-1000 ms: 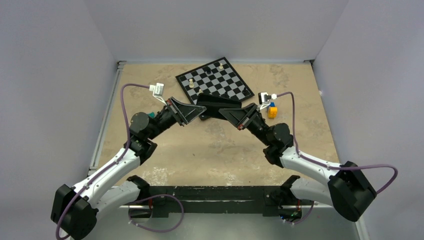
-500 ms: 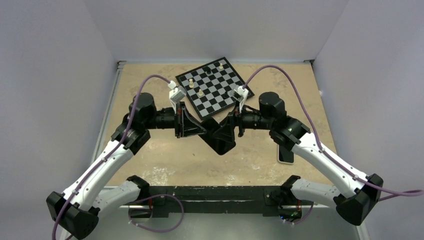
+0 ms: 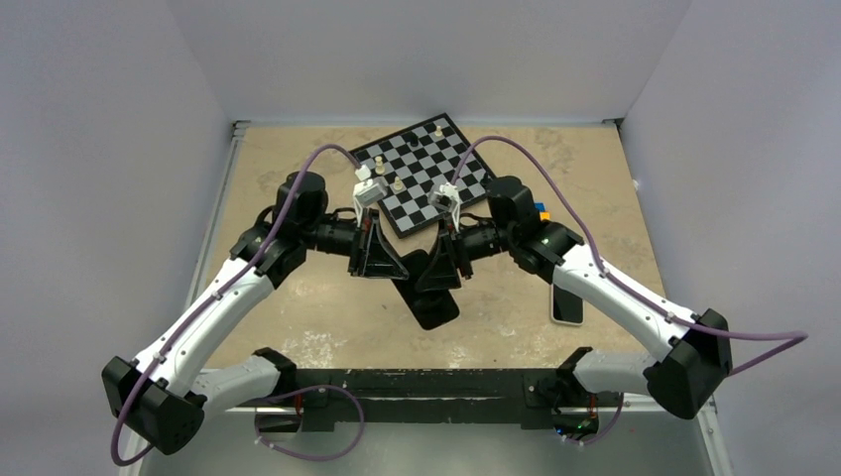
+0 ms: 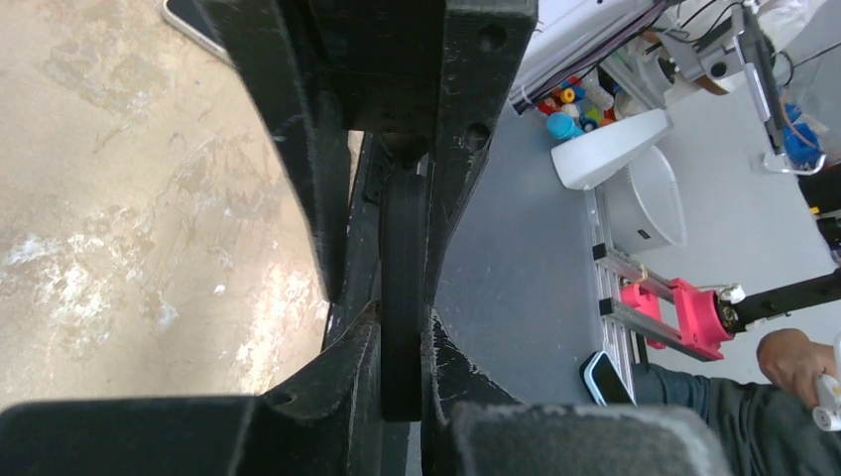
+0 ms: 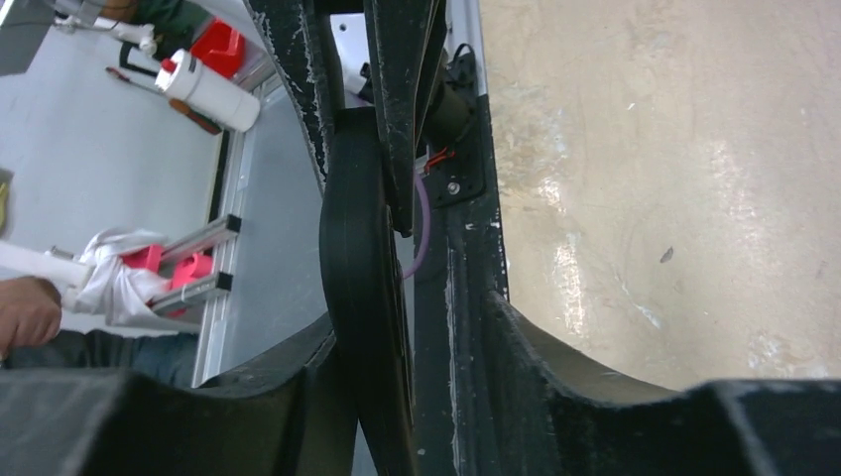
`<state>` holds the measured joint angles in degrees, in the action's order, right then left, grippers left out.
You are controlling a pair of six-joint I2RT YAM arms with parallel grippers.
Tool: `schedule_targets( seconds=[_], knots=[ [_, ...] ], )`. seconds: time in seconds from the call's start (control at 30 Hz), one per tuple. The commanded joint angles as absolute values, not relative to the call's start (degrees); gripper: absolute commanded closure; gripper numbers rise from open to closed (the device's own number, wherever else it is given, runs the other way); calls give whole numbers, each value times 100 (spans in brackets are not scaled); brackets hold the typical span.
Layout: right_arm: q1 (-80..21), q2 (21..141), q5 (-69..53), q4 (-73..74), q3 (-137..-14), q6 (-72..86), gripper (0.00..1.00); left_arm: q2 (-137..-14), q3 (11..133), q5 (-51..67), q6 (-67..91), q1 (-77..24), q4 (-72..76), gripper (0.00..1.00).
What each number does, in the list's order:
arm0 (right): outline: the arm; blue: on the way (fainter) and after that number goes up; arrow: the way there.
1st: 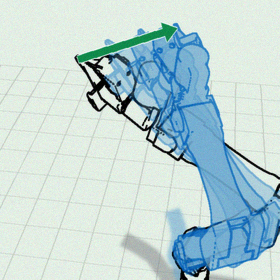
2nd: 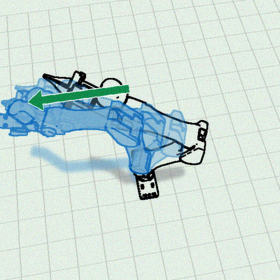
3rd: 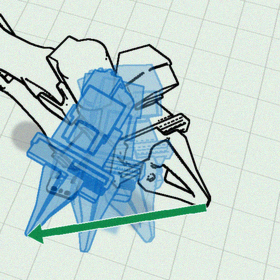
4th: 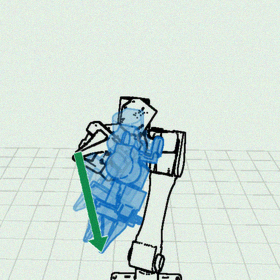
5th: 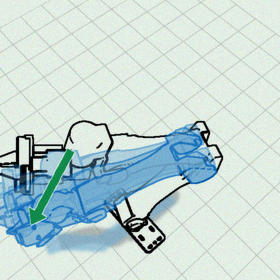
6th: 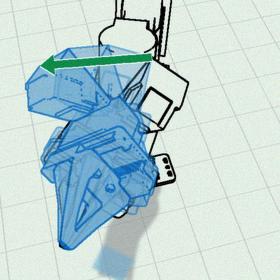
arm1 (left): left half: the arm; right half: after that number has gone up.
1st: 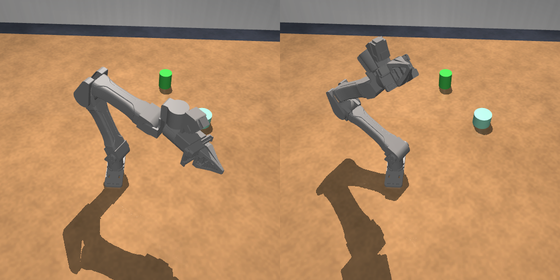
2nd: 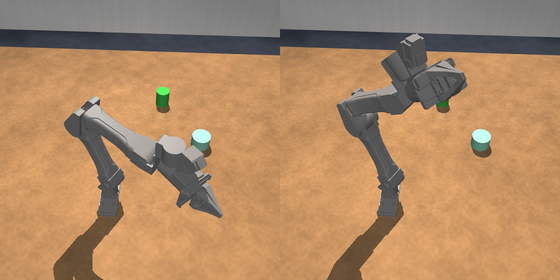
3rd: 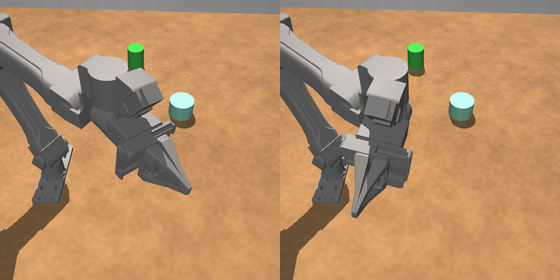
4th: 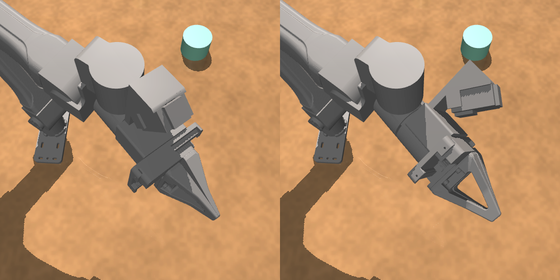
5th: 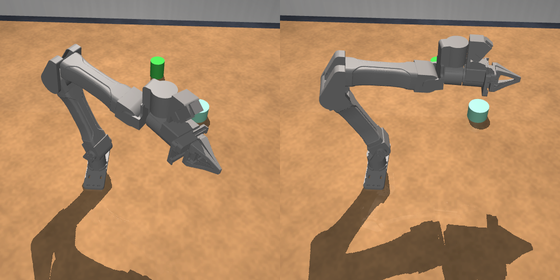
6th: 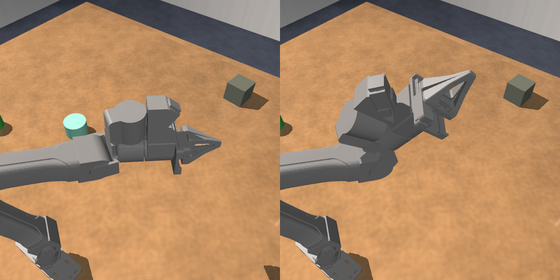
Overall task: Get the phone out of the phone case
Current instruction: Adjust the phone.
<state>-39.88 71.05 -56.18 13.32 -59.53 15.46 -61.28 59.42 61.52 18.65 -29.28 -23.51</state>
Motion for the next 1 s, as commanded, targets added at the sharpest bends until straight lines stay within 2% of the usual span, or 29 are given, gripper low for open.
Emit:
schedule_targets(
  seconds=[0.0, 0.03, 0.07, 0.1, 0.13, 0.23, 0.27, 0.3, 0.37, 0.43, 0.53, 0.63, 0.73, 0.8, 0.83, 0.87, 0.97],
  knots=[
    [-4112, 7333, -6230, 862, -6184, 1624, 72, -6234, 6477, 6468, 1616, -2927, -2579, 100],
    [-4129, 7348, -6211, 808, -6182, 1663, 90, -6252, 6528, 6351, 1649, -2922, -2601, 100],
    [-4130, 7307, -6063, 669, -6137, 1806, 100, -6235, 6556, 6160, 1666, -2916, -2647, 100],
    [-4113, 7196, -5793, 323, -5998, 2134, 100, -6159, 6551, 5720, 1766, -2906, -2671, 98],
    [-4102, 7048, -5504, -150, -5811, 2565, 100, -6008, 6426, 5273, 1958, -2901, -2544, 74],
    [-3931, 6597, -4819, -1606, -5129, 3821, 100, -5255, 5545, 4380, 2810, -2883, -1471, 15],
    [-3838, 6478, -4618, -1977, -4917, 4181, 100, -4976, 5191, 4160, 3110, -2883, -1026, 7],
    [-3760, 6337, -4455, -2515, -4716, 4567, 100, -4690, 4775, 3964, 3447, -2883, -624, 3],
    [-3658, 6187, -4257, -3672, -4262, 5279, 100, -4335, 4006, 3799, 4168, -2878, 503, 1],
    [-3631, 6158, -4113, -4377, -4030, 5726, 100, -4297, 3514, 3969, 4706, -2891, 1275, 5],
    [-3632, 6168, -3795, -4684, -4023, 5948, 100, -4566, 3262, 4321, 5131, -2898, 1865, 14],
    [-3667, 6387, -3726, -5474, -3964, 6392, 100, -4931, 3122, 4540, 5617, -2917, 2678, 36],
    [-3686, 6510, -3507, -5885, -3880, 6701, 100, -5310, 3087, 4715, 6147, -2935, 3482, 50],
    [-3720, 6485, -3373, -5705, -3903, 6557, 100, -5499, 3094, 4838, 6367, -2944, 3956, 65],
    [-3727, 6460, -3395, -5527, -3948, 6422, 100, -5560, 3106, 4888, 6414, -2944, 4030, 86],
    [-3734, 6420, -3488, -5306, -4006, 6201, 100, -5594, 3111, 4933, 6419, -2944, 4024, 100],
    [-3572, 6268, -3727, -4500, -4197, 5779, 79, -5588, 3073, 5150, 6334, -2942, 3984, 100]
  ],
)
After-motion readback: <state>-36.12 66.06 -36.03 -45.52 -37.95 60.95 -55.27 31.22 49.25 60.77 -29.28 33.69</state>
